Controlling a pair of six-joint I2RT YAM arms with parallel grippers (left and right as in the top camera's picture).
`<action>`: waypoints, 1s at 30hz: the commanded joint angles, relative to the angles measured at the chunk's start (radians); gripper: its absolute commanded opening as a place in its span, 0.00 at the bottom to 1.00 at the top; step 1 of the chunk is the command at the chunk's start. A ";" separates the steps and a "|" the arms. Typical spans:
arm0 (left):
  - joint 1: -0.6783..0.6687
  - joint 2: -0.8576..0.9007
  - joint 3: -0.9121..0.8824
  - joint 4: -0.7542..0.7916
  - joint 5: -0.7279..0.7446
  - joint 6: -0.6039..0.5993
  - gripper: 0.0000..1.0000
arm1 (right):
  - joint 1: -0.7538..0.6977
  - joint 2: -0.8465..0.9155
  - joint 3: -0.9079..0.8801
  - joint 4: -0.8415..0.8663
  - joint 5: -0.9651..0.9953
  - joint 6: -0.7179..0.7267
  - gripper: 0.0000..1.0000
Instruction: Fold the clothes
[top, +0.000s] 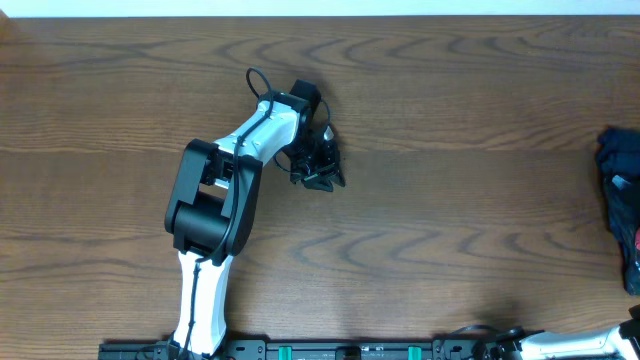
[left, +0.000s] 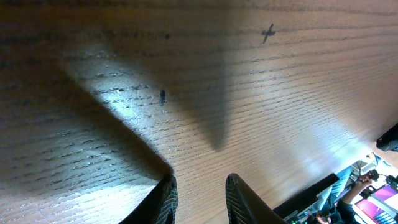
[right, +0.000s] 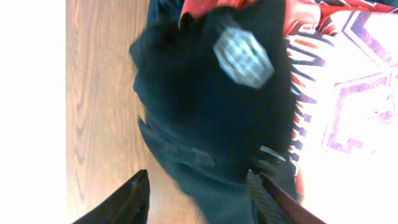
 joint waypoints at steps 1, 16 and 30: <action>0.006 0.070 -0.037 -0.011 -0.132 0.017 0.30 | -0.005 -0.031 0.029 0.004 0.003 0.024 0.43; 0.006 0.070 -0.036 -0.014 -0.132 0.024 0.30 | 0.087 -0.032 0.029 -0.046 -0.008 0.026 0.01; 0.006 0.070 -0.036 -0.021 -0.132 0.024 0.30 | 0.326 -0.031 0.029 -0.109 0.226 0.125 0.01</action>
